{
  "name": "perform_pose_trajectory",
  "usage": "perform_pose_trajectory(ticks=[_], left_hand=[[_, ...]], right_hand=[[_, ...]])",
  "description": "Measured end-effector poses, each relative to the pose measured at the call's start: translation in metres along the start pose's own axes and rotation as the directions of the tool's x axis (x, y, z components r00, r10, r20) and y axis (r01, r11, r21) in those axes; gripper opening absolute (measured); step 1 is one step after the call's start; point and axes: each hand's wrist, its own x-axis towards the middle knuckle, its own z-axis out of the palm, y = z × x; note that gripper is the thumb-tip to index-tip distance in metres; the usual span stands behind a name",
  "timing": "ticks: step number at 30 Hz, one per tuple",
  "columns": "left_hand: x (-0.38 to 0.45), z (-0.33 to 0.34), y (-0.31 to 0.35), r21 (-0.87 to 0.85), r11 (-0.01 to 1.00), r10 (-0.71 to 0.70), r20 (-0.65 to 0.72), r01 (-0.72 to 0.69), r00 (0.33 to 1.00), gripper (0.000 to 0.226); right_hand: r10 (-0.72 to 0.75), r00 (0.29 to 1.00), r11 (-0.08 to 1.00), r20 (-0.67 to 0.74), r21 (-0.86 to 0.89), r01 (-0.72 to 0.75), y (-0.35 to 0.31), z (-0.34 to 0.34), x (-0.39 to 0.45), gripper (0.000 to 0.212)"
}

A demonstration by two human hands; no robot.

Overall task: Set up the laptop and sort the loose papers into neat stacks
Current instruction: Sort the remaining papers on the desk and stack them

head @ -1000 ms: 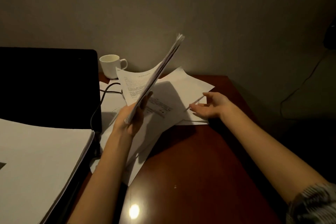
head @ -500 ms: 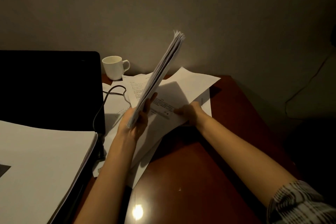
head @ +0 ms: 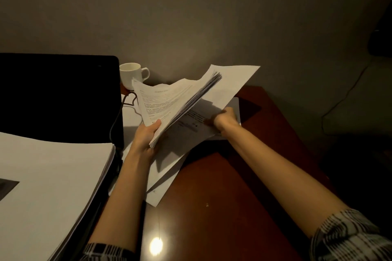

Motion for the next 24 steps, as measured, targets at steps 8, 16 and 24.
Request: perform_pose_trajectory(ticks=[8,16,24], left_hand=[[0.010,-0.020,0.006,0.217,0.972,0.122,-0.142,-0.090,0.982,0.035],[0.014,-0.019,0.012,0.307,0.934,0.221,-0.094,-0.183,0.971,0.029],[-0.005,0.009,-0.001,0.172,0.967,0.186,0.025,-0.188,0.982,0.025]], right_hand=[[-0.136,0.988,0.975,-0.076,-0.189,0.120,0.004,0.004,0.003,0.040],[-0.092,0.987,0.972,-0.134,-0.228,0.059,0.003,-0.086,0.023,0.042],[0.097,0.994,0.993,-0.044,-0.069,-0.100,0.049,-0.114,0.017,0.054]])
